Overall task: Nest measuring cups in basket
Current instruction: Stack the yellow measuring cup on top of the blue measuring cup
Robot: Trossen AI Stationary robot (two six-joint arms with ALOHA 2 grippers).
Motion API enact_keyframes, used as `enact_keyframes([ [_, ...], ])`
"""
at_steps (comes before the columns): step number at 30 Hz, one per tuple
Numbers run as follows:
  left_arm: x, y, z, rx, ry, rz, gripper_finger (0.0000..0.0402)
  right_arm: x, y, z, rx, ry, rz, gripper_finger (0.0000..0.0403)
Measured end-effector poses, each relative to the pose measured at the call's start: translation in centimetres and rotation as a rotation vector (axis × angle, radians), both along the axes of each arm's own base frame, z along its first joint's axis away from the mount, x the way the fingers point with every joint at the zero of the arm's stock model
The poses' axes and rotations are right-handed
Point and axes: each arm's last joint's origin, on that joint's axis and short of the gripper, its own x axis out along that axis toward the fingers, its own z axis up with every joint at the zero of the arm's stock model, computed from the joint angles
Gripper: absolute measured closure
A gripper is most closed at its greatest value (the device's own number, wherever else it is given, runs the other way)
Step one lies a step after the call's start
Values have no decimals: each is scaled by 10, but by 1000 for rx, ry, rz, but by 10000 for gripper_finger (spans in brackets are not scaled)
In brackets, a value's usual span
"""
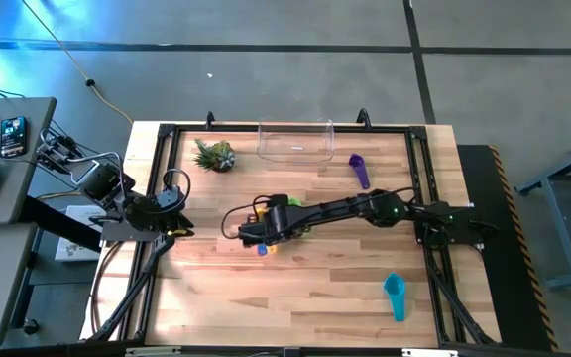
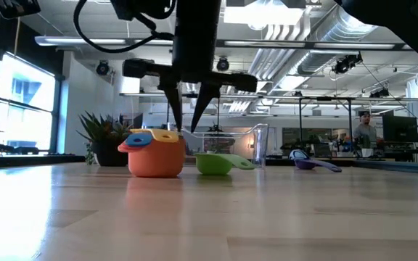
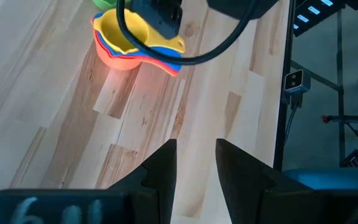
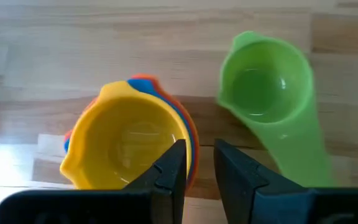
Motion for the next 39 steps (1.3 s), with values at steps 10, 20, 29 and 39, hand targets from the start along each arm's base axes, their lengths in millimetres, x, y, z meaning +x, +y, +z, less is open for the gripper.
enact_keyframes([
  [10, 0, 0, 0, -1, 0, 1, 298, -10, 24, 6, 46, 50, 75, 329],
  [20, 0, 0, 0, -1, 0, 2, 298, -10, 43, -5, 95, 39, 108, 329],
  [29, 0, 0, 0, -11, 2, 13, 298, -6, 44, -21, 114, 20, 117, 329],
  [39, 0, 0, 0, -4, 1, 5, 298, 5, 46, -19, 122, -90, 135, 329],
])
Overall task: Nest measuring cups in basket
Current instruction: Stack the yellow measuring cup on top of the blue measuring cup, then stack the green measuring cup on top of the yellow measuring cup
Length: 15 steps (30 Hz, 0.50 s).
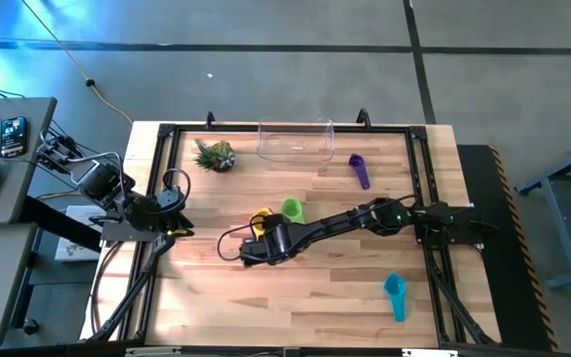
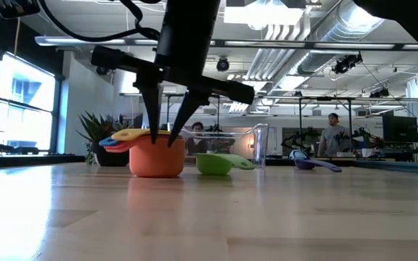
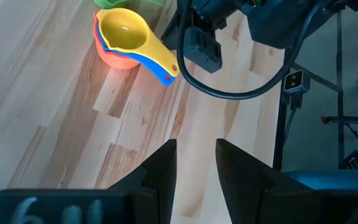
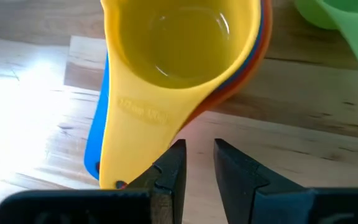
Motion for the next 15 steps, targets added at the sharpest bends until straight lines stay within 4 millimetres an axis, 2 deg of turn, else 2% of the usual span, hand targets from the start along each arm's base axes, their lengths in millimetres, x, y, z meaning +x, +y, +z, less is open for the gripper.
enact_keyframes([
  [7, 0, 0, 0, 3, 0, -4, 298, -10, -2, -1, -18, 99, -17, 329],
  [15, 0, 0, 0, 4, -1, -4, 298, -27, -12, 29, -85, 175, 33, 329],
])
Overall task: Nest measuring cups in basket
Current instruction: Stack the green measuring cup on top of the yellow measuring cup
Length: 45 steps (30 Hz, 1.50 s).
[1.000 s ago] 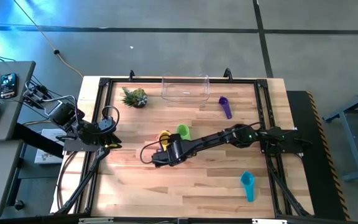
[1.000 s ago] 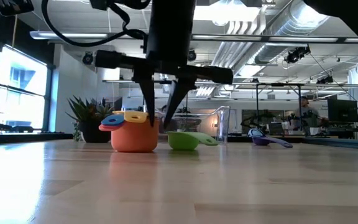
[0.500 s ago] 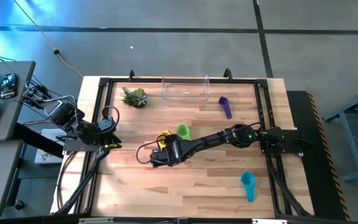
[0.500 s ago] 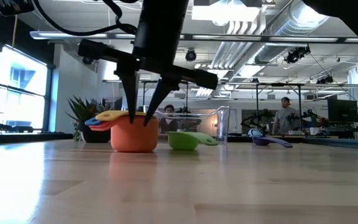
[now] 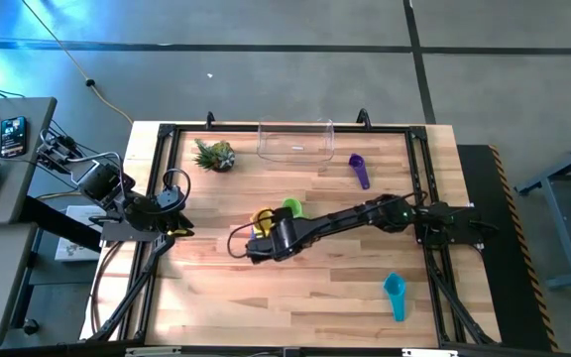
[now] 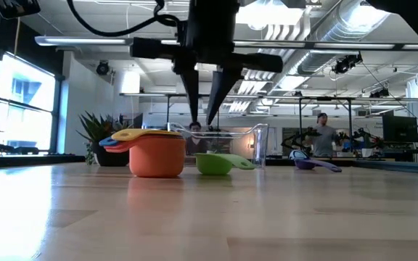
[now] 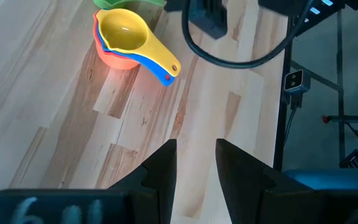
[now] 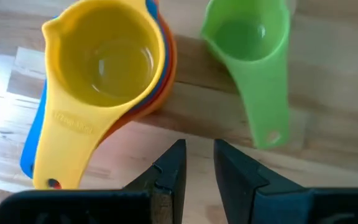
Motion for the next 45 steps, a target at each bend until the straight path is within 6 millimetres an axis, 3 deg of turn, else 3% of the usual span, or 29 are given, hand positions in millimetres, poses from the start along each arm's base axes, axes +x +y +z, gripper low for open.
enact_keyframes([
  [5, 0, 0, 0, 0, 0, -1, 298, -1, -19, 13, -17, 58, 147, 329],
  [15, 0, 0, 0, 0, 1, -1, 298, 1, -61, 21, 25, 193, 482, 329],
  [29, 0, 0, 0, -46, 9, 53, 298, -15, -113, 56, -61, 284, 627, 329],
  [45, 1, 3, 1, 7, -40, 144, 298, -30, -164, 63, -57, 429, 715, 329],
])
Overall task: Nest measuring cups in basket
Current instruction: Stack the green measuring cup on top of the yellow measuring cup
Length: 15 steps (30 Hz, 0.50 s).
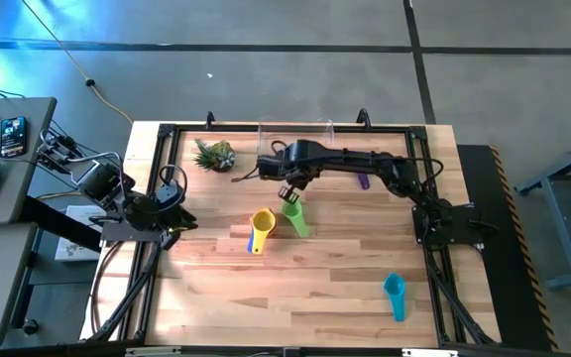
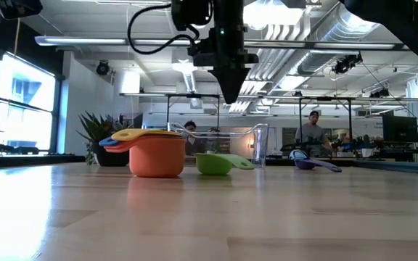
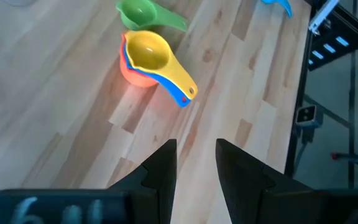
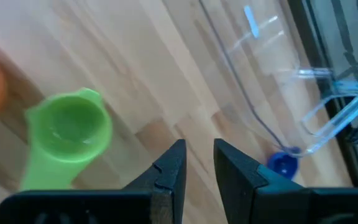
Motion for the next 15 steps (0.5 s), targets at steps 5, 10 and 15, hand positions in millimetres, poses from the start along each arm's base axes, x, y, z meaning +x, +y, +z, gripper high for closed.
enact_keyframes([
  [5, 1, 2, 0, 40, -25, 39, 298, -6, -10, 5, 30, 21, 19, 329],
  [10, 2, 5, 1, 60, -37, 83, 298, -19, -8, 34, -3, -44, 25, 329],
  [15, 5, 11, 1, 82, -34, 113, 298, -37, -6, 66, -40, -118, 27, 329],
])
